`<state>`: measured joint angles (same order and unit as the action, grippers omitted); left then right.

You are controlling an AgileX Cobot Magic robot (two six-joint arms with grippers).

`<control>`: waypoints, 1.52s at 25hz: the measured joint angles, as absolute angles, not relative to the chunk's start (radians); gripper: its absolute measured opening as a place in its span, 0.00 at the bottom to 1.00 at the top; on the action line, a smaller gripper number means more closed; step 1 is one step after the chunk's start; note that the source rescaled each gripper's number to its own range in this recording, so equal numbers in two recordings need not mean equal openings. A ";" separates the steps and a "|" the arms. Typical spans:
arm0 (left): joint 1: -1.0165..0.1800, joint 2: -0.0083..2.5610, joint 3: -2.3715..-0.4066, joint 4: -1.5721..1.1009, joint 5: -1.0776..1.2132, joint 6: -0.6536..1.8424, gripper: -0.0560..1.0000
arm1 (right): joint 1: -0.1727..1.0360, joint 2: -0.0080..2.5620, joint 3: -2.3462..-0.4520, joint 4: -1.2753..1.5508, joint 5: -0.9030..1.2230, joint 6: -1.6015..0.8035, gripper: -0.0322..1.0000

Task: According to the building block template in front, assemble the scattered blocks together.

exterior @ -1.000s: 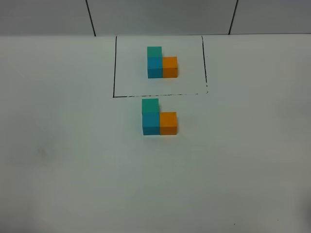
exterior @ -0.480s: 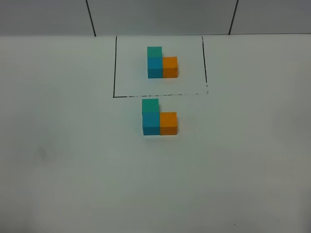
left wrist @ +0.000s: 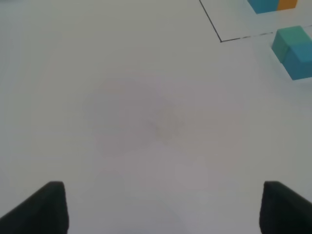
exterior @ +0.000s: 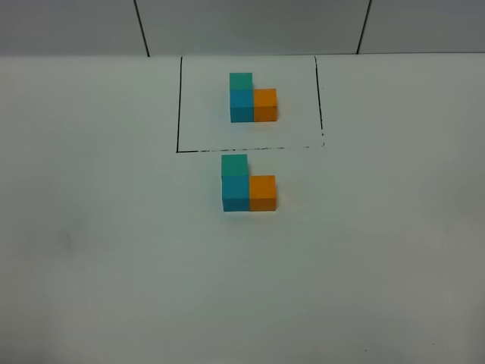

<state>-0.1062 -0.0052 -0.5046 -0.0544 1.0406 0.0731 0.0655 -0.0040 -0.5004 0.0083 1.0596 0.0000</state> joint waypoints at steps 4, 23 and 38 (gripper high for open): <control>-0.106 -0.005 -0.505 -0.054 1.041 0.073 0.80 | 0.073 -0.004 -0.500 0.008 1.060 0.014 0.79; -0.106 -0.005 -0.505 -0.054 1.041 0.074 0.80 | 0.077 -0.006 -0.500 0.010 1.060 0.031 0.78; -0.106 -0.005 -0.505 -0.054 1.041 0.074 0.80 | 0.077 -0.007 -0.500 0.010 1.060 0.031 0.78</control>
